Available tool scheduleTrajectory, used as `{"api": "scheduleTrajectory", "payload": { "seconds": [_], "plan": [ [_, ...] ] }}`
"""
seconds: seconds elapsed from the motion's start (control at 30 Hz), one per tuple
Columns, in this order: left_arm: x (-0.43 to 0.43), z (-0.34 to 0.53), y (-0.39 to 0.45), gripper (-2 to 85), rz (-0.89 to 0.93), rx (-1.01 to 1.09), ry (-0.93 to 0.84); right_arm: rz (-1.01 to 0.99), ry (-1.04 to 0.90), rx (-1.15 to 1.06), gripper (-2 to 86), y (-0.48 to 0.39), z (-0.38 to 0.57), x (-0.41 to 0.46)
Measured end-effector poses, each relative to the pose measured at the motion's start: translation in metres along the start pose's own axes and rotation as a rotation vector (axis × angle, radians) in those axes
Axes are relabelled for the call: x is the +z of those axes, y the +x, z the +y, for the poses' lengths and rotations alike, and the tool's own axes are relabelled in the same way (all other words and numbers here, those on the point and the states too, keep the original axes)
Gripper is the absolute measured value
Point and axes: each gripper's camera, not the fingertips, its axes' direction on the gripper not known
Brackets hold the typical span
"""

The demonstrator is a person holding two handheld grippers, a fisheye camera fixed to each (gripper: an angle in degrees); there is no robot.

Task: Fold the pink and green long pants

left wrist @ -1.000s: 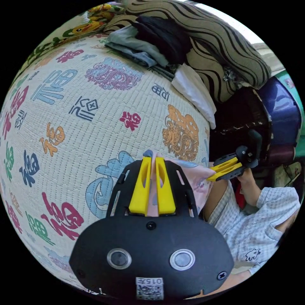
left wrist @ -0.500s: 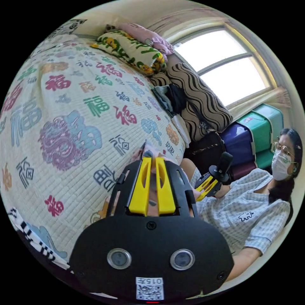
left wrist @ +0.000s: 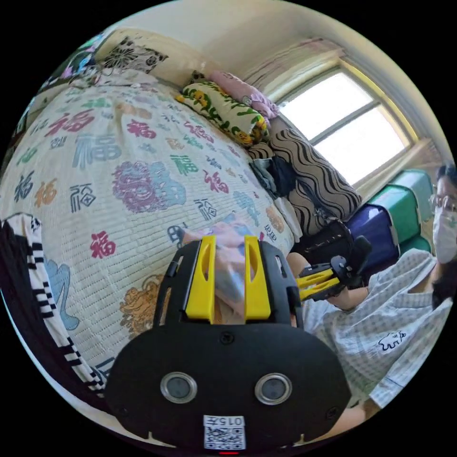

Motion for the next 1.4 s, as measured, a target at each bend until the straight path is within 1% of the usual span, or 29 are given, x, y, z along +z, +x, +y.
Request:
{"api": "scheduleTrajectory", "payload": {
  "seconds": [0.03, 0.07, 0.1, 0.13, 0.17, 0.23, 0.3, 0.33, 0.4, 0.43, 0.47, 0.5, 0.57, 0.6, 0.67, 0.73, 0.8, 0.83, 0.9, 1.03, 1.13, 1.2, 1.27, 1.3, 1.37, 1.4],
  "plan": [
    [0.015, -0.005, 0.019, 8.6, -0.031, 0.05, -0.041, -0.003, -0.037, 0.005, 3.1, 0.006, -0.002, 0.017],
    [0.038, -0.009, 0.03, 8.2, -0.089, 0.089, -0.128, -0.02, -0.133, -0.004, 2.0, 0.01, -0.005, 0.044],
    [0.051, -0.01, 0.031, 7.8, -0.136, 0.093, -0.182, -0.029, -0.191, -0.006, 1.4, 0.012, -0.006, 0.058],
    [0.075, -0.009, 0.025, 6.8, -0.233, 0.08, -0.281, -0.027, -0.271, -0.009, 0.6, 0.016, -0.005, 0.082],
    [0.093, -0.006, 0.015, 6.5, -0.277, 0.059, -0.351, -0.034, -0.3, -0.019, 0.2, 0.017, -0.003, 0.092],
    [0.101, -0.005, 0.01, 6.3, -0.269, 0.026, -0.39, -0.064, -0.274, -0.015, 0.1, 0.02, -0.001, 0.081],
    [0.093, -0.011, 0.021, 6.8, -0.256, 0.041, -0.376, -0.066, -0.207, 0.019, 0.2, 0.027, 0.006, 0.055],
    [0.085, -0.017, 0.031, 7.1, -0.244, 0.051, -0.353, -0.058, -0.144, 0.058, 0.5, 0.037, 0.014, 0.033],
    [0.073, -0.034, 0.049, 7.6, -0.191, 0.087, -0.293, -0.037, -0.049, 0.16, 1.5, 0.063, 0.03, 0.004],
    [0.071, -0.049, 0.062, 8.0, -0.169, 0.113, -0.262, -0.041, -0.005, 0.258, 2.7, 0.086, 0.042, -0.01],
    [0.075, -0.066, 0.075, 9.0, -0.168, 0.148, -0.25, -0.065, 0.022, 0.363, 4.4, 0.113, 0.052, -0.017],
    [0.081, -0.075, 0.081, 9.5, -0.176, 0.168, -0.253, -0.08, 0.026, 0.407, 5.4, 0.125, 0.057, -0.017],
    [0.124, -0.109, 0.099, 11.2, -0.223, 0.228, -0.34, -0.16, 0.015, 0.53, 9.0, 0.164, 0.065, -0.013],
    [0.138, -0.117, 0.101, 11.4, -0.225, 0.233, -0.375, -0.186, 0.021, 0.54, 9.8, 0.17, 0.064, -0.013],
    [0.196, -0.139, 0.1, 11.5, -0.188, 0.222, -0.525, -0.206, 0.06, 0.541, 9.7, 0.183, 0.053, -0.015],
    [0.23, -0.146, 0.095, 11.0, -0.19, 0.196, -0.612, -0.199, 0.071, 0.531, 8.4, 0.191, 0.042, -0.015],
    [0.255, -0.147, 0.092, 8.5, -0.189, 0.191, -0.694, -0.231, 0.043, 0.518, 5.5, 0.199, 0.034, -0.012],
    [0.265, -0.146, 0.091, 5.3, -0.174, 0.195, -0.741, -0.242, 0.022, 0.524, 3.1, 0.204, 0.032, -0.012],
    [0.261, -0.152, 0.091, 2.6, -0.192, 0.186, -0.722, -0.22, 0.017, 0.51, 1.5, 0.205, 0.035, -0.02],
    [0.22, -0.173, 0.089, 0.9, -0.182, 0.143, -0.578, -0.202, 0.015, 0.502, 0.2, 0.207, 0.051, -0.04],
    [0.221, -0.166, 0.092, 1.2, -0.271, 0.188, -0.593, -0.201, -0.008, 0.512, 0.2, 0.22, 0.045, -0.04],
    [0.216, -0.162, 0.089, 1.9, -0.256, 0.185, -0.569, -0.23, -0.03, 0.498, 0.9, 0.23, 0.038, -0.039],
    [0.17, -0.168, 0.084, 4.1, -0.175, 0.103, -0.453, -0.26, 0.043, 0.483, 2.8, 0.244, 0.033, -0.064],
    [0.152, -0.168, 0.084, 5.2, -0.166, 0.095, -0.411, -0.256, 0.059, 0.481, 3.4, 0.248, 0.032, -0.072],
    [0.064, -0.157, 0.082, 9.6, -0.197, 0.014, -0.233, -0.29, 0.102, 0.482, 7.6, 0.268, 0.029, -0.095],
    [0.041, -0.15, 0.079, 10.7, -0.199, -0.018, -0.192, -0.314, 0.108, 0.485, 8.5, 0.275, 0.028, -0.099]
  ]
}}
